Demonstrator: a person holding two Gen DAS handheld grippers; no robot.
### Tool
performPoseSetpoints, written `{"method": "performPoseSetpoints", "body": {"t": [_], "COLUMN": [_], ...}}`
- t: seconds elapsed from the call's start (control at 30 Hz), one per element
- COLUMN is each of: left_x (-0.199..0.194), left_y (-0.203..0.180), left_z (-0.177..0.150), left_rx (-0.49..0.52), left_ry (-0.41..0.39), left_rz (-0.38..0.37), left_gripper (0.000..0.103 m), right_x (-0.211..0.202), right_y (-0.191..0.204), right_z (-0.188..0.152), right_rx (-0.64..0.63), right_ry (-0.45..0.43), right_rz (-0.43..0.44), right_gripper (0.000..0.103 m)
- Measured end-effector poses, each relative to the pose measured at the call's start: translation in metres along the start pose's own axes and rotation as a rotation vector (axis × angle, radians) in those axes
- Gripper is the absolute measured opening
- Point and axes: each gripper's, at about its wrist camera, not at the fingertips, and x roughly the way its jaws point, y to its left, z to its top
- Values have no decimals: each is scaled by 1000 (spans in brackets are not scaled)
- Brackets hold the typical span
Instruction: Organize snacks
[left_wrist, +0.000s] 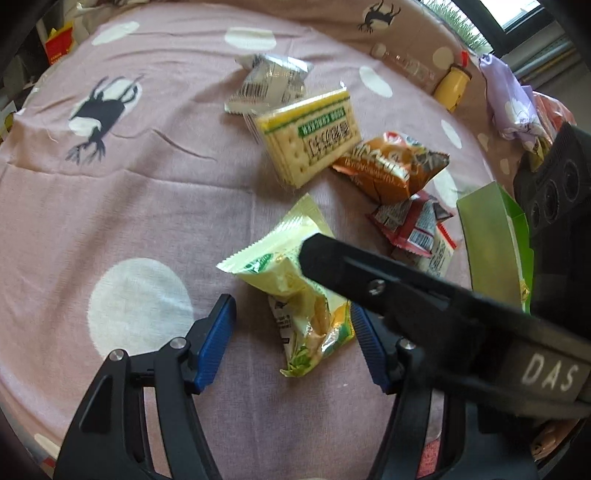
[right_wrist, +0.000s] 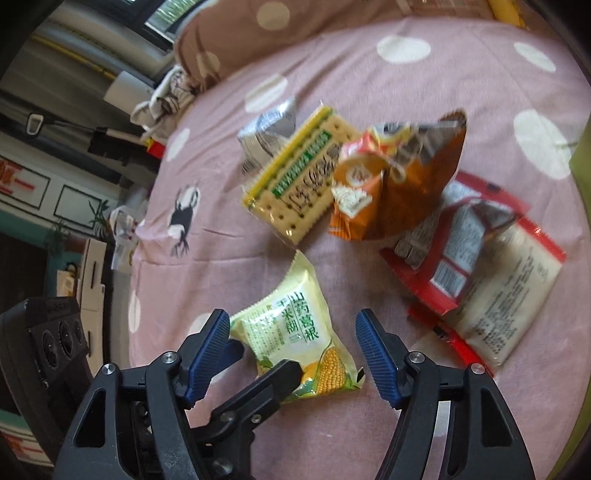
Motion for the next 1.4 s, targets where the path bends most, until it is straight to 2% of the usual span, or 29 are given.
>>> {"method": "performPoseSetpoints", "body": {"t": [0.17,0.23,0.27,0.43,0.9,1.4], "left_x": [1,0,0,-6,-48,-78], "left_y": [-2,-2,-2,-9,-38,-61], "left_z": [0,0,-1,-2,-12,-23], "left_rx": [19,32,36,82,192,272], "left_ry": [-16,-24,-24,-80,-315,-495], "left_rz": [-4,-22,-21,-2,-55,-122], "left_gripper": [62,45,44,34,34,34], "right_x": [16,17,19,16,-45,-96], "right_y": [-4,-2,-1,3,25,35], "right_z": [0,-1,-2,-3,-9,-26], "right_rx": [14,-2,0,-5,-116,-191], "right_ry": [43,46,55,34,-201,-375], "right_rz": [56,79,91,90,52,14], "right_gripper": [72,67,59,54,54,54]}}
